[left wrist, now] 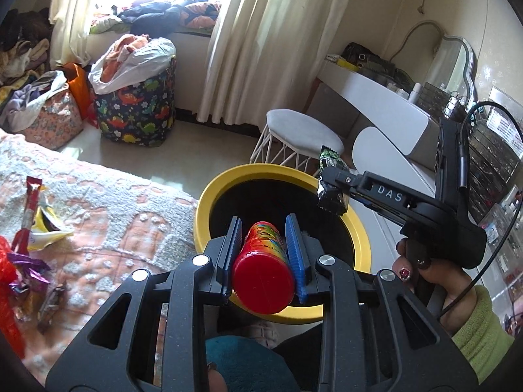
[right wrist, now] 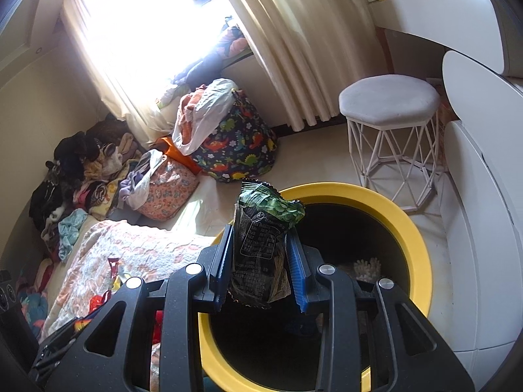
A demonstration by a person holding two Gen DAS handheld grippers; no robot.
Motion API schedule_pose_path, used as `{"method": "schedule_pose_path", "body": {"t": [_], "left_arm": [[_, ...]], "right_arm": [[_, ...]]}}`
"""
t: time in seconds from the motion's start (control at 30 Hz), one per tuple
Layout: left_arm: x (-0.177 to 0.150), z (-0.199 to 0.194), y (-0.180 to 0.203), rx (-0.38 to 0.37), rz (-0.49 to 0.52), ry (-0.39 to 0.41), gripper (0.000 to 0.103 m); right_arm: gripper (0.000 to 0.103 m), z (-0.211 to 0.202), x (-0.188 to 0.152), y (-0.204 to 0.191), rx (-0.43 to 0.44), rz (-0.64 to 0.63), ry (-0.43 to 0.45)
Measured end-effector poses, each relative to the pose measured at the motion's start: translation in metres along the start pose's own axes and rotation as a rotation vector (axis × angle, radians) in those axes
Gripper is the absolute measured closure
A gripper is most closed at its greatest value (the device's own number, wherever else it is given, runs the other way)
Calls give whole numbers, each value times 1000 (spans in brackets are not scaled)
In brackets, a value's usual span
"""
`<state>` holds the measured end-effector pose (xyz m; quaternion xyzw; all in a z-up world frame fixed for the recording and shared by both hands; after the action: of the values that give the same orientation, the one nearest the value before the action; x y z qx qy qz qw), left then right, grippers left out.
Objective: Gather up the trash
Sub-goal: 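Carry the red can and green packet over the yellow-rimmed bin with both tools, then open both tools to drop the can and packet into the bin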
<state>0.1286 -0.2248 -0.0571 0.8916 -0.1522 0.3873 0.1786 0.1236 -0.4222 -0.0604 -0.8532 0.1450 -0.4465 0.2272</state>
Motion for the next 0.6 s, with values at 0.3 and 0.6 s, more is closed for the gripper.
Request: {"method": "schedule_pose_path", "body": {"t": [0.3,0.6], "left_arm": [[-13,24,8,-24,8,-57,82],[-17,55,13,-50,-12,-130,82]], "right_arm": [[73,3,-1,18,-36,38,-5],[73,8,-5,32,-63,72,-25]]}}
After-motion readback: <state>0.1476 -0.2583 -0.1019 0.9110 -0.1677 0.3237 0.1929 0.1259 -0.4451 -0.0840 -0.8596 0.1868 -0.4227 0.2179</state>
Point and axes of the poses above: each gripper's, at about its wrist camera, not at the fingertips, and z roughly the way its jaws point, y to its right, x to its top, the point moved 5 cm from there along z, roughly the way its jaws point, and after that the axes turned 9 degrees about x, right-handed, at the moved point
